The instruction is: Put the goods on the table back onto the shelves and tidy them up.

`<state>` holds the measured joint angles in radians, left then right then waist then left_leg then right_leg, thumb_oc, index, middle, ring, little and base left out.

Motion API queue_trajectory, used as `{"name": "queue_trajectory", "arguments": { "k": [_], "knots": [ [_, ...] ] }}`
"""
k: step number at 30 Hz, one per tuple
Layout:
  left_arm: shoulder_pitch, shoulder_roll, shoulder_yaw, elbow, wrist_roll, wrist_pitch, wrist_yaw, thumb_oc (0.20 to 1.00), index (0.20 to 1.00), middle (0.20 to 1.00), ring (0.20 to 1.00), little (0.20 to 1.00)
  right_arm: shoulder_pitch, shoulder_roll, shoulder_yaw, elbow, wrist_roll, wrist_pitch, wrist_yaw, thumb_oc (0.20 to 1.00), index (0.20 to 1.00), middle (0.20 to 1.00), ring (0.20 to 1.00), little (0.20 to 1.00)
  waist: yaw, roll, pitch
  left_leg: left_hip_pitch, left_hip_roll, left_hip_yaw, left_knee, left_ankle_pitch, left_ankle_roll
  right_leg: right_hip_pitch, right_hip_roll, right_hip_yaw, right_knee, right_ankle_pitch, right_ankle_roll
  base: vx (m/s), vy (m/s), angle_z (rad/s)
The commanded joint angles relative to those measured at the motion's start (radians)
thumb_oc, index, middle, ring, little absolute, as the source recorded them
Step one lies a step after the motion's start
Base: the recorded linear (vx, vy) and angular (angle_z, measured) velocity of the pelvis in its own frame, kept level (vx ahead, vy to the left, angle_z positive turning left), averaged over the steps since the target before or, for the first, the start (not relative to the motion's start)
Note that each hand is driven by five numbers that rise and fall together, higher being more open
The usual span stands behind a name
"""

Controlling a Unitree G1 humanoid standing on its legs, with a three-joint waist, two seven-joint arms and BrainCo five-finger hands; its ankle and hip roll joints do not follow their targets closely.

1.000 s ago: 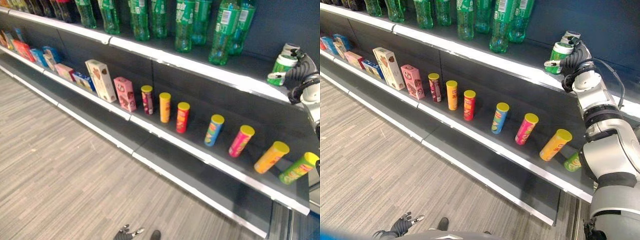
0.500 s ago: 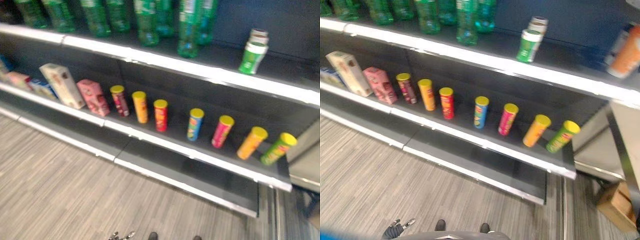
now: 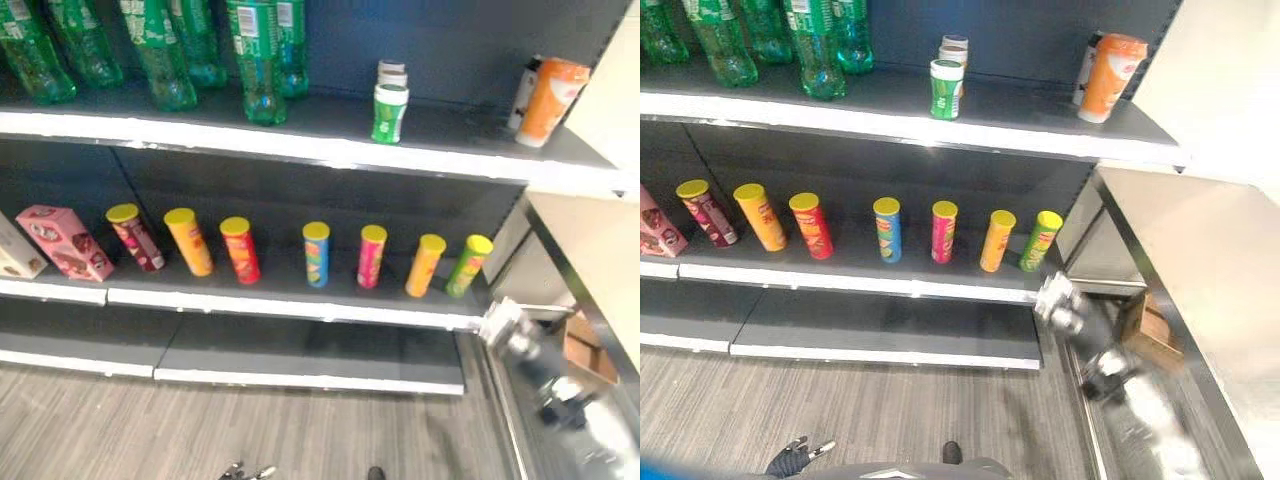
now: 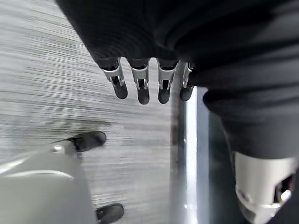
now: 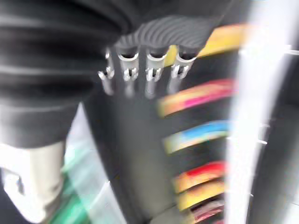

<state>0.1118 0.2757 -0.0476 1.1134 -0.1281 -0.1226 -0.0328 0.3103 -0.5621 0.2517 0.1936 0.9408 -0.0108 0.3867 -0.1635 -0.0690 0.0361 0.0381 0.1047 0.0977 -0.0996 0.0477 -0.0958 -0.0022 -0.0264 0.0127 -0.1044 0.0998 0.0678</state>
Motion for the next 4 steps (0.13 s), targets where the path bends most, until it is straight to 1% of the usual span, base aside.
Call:
{"name": "queue_trajectory", "arguments": {
  "k": [1,2,3,4],
  "knots": [
    [-0.065,0.055,-0.017,0.011,0.030,-0.028,-0.023,1.000,1.000,1.000,1.000,1.000,-0.095,-0.013,0.024,0.064,-0.128,0.012,0.058,1.000,1.000,1.000,1.000,1.000,0.019,-0.008,0.023,0.095,0.008,0.046,0.012,-0.113,-0.011,0.024,-0.096,0.017,0.044,-0.079,0.103,-0.03,0.046,-0.07],
    [-0.074,0.058,-0.027,0.013,0.029,-0.028,-0.027,1.000,1.000,1.000,1.000,1.000,-0.093,0.018,0.041,0.152,-0.199,0.010,0.052,1.000,1.000,1.000,1.000,1.000,0.019,-0.007,0.025,0.095,0.006,0.044,0.012,-0.113,-0.009,0.024,-0.098,0.015,0.043,-0.079,0.104,-0.02,0.026,-0.05],
    [-0.085,0.055,-0.039,0.021,0.022,-0.026,-0.027,1.000,1.000,1.000,1.000,1.000,-0.103,0.061,0.045,0.280,-0.268,-0.001,0.017,1.000,1.000,1.000,1.000,1.000,0.019,-0.006,0.025,0.094,0.004,0.044,0.012,-0.113,-0.008,0.024,-0.100,0.014,0.043,-0.077,0.105,-0.03,0.032,-0.04],
    [-0.098,0.054,-0.048,0.031,0.014,-0.025,-0.025,1.000,1.000,1.000,1.000,1.000,-0.130,0.105,0.048,0.411,-0.369,-0.024,-0.026,1.000,1.000,1.000,1.000,1.000,0.021,-0.007,0.027,0.095,0.003,0.043,0.012,-0.114,-0.006,0.024,-0.101,0.013,0.044,-0.077,0.106,0.00,0.000,0.00]
  ]
}}
